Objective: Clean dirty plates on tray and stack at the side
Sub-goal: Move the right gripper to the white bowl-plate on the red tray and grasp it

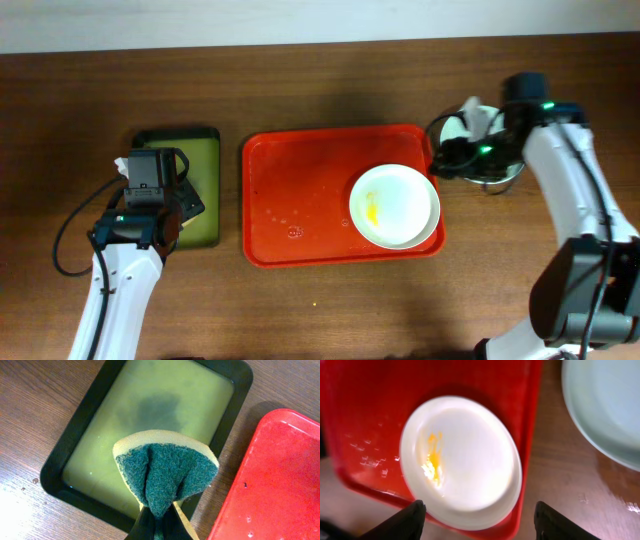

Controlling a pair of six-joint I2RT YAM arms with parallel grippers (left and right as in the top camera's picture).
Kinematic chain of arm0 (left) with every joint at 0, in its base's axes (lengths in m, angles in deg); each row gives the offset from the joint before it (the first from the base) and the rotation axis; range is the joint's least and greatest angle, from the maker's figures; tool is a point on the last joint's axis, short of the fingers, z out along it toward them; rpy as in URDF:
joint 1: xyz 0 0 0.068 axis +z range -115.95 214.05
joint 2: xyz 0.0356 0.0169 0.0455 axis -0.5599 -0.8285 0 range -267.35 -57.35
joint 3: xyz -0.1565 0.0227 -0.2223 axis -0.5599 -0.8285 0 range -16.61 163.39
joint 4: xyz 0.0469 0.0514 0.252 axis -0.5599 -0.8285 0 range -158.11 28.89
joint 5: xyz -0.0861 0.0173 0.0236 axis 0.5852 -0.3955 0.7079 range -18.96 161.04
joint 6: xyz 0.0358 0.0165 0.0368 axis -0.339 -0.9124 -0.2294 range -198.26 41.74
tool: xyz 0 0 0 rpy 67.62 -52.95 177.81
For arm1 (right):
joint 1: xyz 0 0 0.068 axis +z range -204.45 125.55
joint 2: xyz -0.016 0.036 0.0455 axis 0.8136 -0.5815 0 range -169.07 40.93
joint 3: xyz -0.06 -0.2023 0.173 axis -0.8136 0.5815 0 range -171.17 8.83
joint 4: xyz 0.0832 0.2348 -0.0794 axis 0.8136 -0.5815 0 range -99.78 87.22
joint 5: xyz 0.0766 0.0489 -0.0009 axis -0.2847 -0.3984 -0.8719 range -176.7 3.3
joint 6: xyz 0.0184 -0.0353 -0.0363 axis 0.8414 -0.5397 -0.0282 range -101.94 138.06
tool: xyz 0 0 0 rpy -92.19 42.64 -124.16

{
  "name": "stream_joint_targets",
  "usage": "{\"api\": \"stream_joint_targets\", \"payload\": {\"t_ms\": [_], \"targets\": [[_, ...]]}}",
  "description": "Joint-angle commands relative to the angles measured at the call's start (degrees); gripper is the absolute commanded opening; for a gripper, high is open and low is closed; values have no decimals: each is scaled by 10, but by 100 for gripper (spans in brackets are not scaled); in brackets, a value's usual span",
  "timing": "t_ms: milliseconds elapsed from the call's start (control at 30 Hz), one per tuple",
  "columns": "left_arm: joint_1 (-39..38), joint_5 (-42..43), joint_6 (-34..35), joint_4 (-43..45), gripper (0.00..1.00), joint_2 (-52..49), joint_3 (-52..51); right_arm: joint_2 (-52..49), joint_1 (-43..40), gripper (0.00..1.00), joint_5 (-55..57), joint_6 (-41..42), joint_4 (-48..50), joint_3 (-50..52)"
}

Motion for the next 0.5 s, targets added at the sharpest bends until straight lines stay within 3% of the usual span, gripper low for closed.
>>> {"api": "stream_joint_targets", "payload": {"t_ms": [0, 100, 233, 467], "targets": [[2, 4, -2, 1, 0, -1, -4, -7, 42, 72, 80, -2, 54, 49], [2, 4, -2, 1, 0, -1, -4, -7, 60, 79, 85, -21, 115, 79], [2, 4, -2, 2, 0, -1, -4, -7, 63, 80, 85, -32, 158, 101], [2, 4, -1, 3, 0, -1, -4, -7, 63, 67, 81, -36, 181, 118]]}}
